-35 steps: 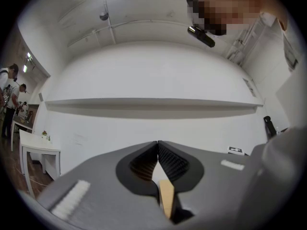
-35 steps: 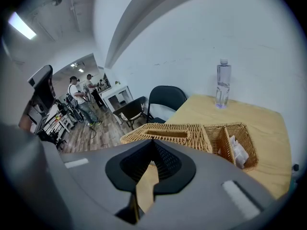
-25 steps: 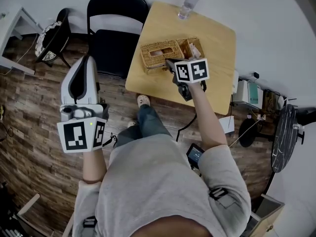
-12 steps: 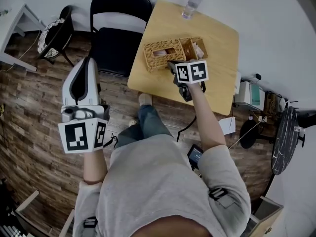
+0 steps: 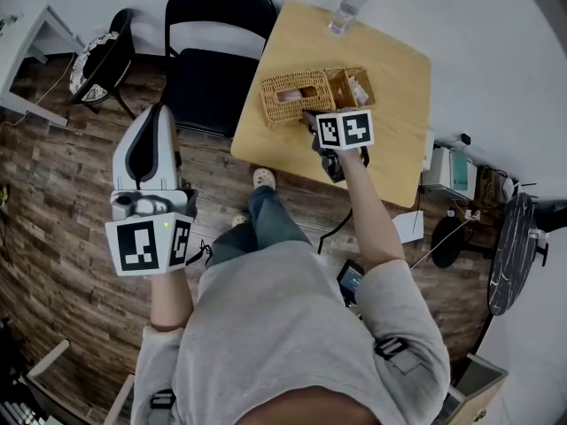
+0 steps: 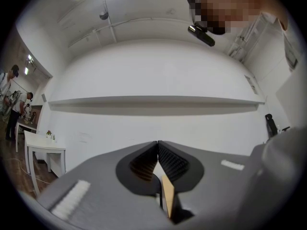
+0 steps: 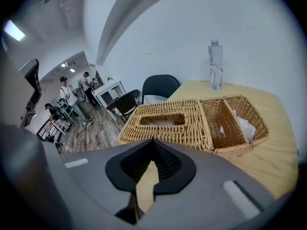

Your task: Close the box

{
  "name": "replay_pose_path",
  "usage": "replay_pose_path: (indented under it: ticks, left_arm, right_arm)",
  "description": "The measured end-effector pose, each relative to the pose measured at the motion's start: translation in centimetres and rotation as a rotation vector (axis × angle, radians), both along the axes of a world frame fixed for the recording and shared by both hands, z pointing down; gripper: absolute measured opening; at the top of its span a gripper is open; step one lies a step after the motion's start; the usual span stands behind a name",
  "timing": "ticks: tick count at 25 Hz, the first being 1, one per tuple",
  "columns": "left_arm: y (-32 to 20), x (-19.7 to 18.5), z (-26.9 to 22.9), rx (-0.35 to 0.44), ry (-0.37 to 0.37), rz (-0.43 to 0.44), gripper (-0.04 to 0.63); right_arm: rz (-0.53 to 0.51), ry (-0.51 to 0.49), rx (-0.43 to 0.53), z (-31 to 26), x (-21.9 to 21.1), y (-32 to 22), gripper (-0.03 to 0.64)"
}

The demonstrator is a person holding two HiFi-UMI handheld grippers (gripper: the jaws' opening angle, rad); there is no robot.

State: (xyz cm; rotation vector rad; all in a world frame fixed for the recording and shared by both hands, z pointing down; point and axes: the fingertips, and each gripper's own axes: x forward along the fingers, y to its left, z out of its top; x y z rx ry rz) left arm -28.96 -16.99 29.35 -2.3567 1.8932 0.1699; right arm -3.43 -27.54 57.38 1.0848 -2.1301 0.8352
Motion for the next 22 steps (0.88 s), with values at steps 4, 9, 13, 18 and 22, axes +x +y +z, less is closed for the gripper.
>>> replay_pose_path:
  ticks: [4, 9, 13, 18, 22]
  left_arm:
    - [0.0, 0.2, 0.0, 0.003, -0.001, 0.004, 0.058]
    - [-0.1, 0.6, -0.4, 0.011, -0.013, 0.01, 0.058]
    - [-0.4, 1.1, -0.9, 0.019, -0.016, 0.022, 0.06]
    - [-0.6, 3.0, -1.6, 0.033, -0.01, 0.034, 0.058]
    - [-0.2, 4.9, -2.3, 0.046, -0.008, 0.05, 0.058]
  right_arm:
    - [0.007, -0.009, 0.009, -0.1, -0.1, -0.1, 0.015]
    - [0.003, -0.016, 0.058, -0.2, -0.1, 0.2, 0.015]
    - [0.03, -0.017, 0.157, -1.7, -0.1, 0.3, 0.017]
    - [0.081, -0.053, 0.29, -4.7, 0.7, 0.8, 0.015]
    - [0.073, -0.047, 0.376, -7.3, 1.4, 1.6, 0.014]
